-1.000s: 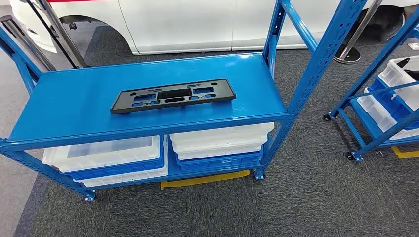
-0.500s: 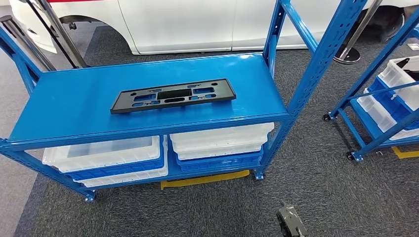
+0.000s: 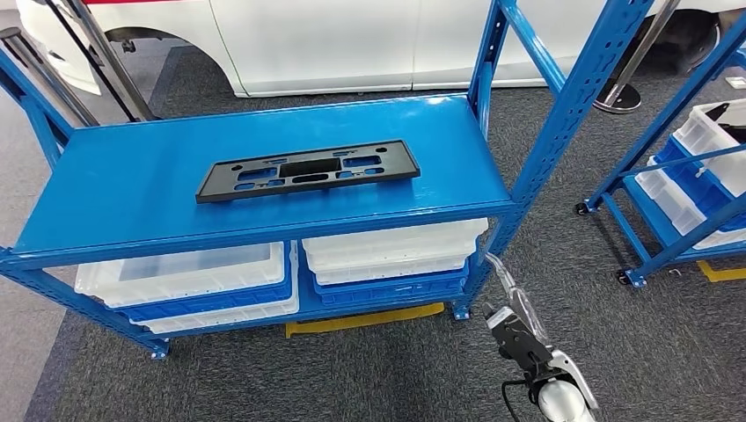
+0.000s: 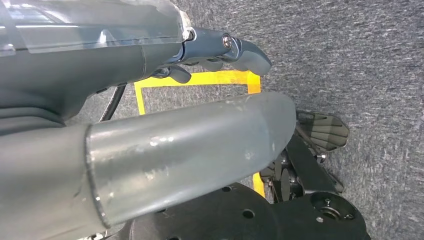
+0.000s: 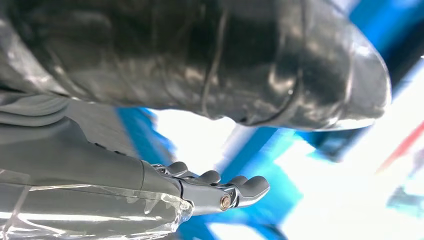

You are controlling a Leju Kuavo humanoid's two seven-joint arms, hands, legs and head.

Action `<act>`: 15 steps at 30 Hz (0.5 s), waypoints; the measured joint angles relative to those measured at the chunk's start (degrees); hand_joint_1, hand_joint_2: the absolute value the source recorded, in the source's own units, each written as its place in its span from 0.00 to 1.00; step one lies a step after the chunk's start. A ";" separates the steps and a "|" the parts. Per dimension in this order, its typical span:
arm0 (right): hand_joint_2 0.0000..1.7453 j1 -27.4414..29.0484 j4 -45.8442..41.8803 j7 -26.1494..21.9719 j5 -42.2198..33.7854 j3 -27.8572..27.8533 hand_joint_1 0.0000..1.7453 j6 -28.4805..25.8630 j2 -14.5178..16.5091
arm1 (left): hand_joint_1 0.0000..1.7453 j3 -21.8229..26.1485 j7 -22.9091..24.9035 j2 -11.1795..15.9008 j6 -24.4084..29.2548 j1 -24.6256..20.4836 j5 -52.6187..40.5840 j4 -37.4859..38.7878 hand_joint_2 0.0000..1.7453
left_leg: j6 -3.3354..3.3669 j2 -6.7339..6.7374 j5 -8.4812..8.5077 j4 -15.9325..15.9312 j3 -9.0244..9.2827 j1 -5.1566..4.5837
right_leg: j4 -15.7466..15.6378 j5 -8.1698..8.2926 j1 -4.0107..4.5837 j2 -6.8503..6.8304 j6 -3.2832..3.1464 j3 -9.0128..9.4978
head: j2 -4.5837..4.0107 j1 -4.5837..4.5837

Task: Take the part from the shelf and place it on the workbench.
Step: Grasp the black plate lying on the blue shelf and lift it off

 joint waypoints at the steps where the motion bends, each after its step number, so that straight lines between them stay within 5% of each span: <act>1: 0.00 -0.78 -1.64 0.01 0.58 1.39 0.00 -0.20 -0.49 | 0.00 0.22 0.04 -0.01 -0.03 -0.08 -0.16 0.11 0.00 | 0.00 0.00 0.00 0.00 0.00 0.00 | 0.00 0.00 0.01 0.00 0.00 0.00 | 0.00 0.01; 15: 0.00 -12.30 -12.37 3.73 9.51 17.03 0.00 -2.29 -3.02 | 0.00 1.60 1.20 -0.19 -0.63 -0.89 -1.90 1.06 0.00 | -0.01 -0.04 0.01 0.01 0.00 0.01 | 0.02 -0.01 0.03 0.00 0.01 0.03 | -0.01 0.01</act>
